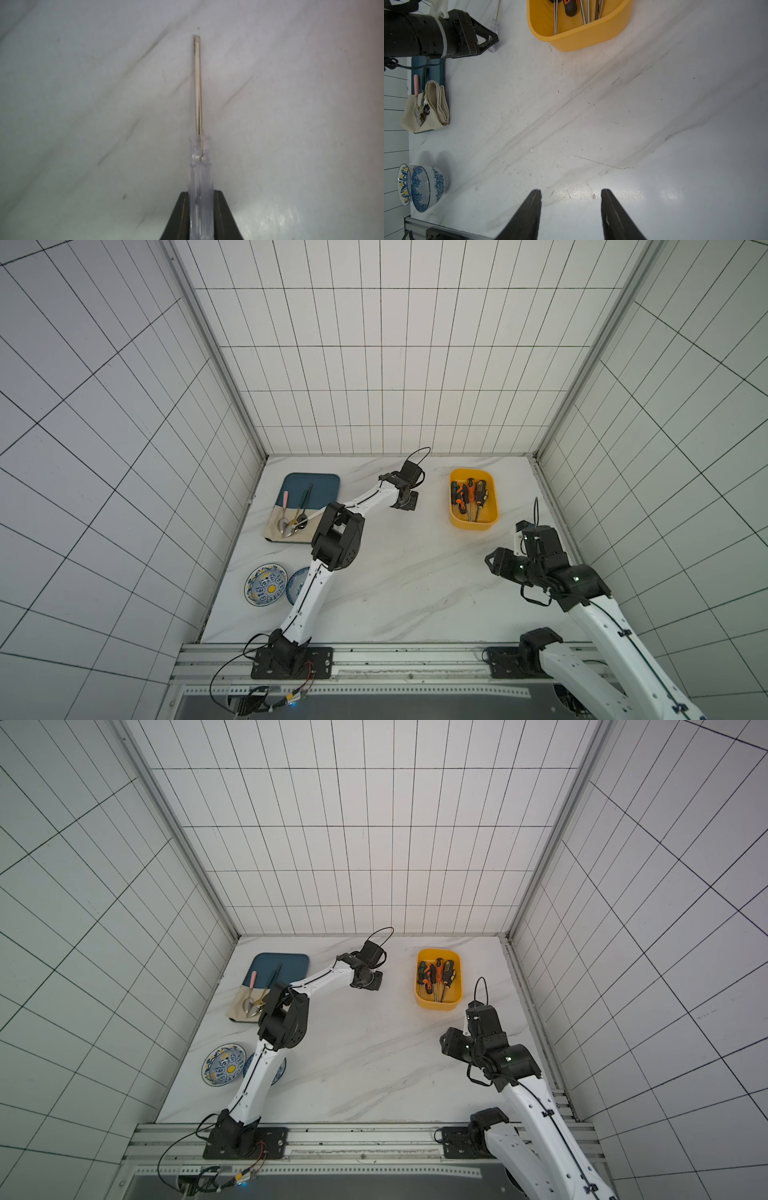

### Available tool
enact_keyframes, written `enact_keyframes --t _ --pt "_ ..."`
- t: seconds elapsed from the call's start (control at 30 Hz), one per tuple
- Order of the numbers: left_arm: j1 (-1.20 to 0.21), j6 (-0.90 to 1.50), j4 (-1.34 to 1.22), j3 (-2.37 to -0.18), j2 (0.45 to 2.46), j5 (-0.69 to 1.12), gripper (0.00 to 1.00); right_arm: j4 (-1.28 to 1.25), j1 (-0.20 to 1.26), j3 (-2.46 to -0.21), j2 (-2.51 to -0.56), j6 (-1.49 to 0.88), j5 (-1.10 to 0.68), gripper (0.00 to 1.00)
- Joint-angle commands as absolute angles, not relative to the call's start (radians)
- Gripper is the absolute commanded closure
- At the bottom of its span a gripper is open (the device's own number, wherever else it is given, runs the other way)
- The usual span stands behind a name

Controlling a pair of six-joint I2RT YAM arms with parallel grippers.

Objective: Put the screwdriver on the desktop into the storage box
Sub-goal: Pick up the screwdriver from the center of the board.

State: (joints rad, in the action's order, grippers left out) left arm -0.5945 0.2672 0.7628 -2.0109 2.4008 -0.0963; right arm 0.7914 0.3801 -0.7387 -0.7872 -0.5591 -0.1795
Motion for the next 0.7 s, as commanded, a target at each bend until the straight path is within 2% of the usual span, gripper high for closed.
enact_keyframes --t 0.0,0.47,0.67 --pt "-0.589 0.333 0.702 -1.904 2.243 -0.01 1.0 0.738 0.387 -0.764 -0.826 -0.569 -0.213 0.5" --pt "-0.595 0.561 0.296 -1.322 1.78 0.278 1.0 0.423 0.389 -0.841 -1.047 -0.634 -0.431 0.48" --pt "-0.627 0.636 0.106 -1.122 1.629 0.318 1.0 0.259 0.396 -0.846 -1.128 -0.705 -0.56 0.47"
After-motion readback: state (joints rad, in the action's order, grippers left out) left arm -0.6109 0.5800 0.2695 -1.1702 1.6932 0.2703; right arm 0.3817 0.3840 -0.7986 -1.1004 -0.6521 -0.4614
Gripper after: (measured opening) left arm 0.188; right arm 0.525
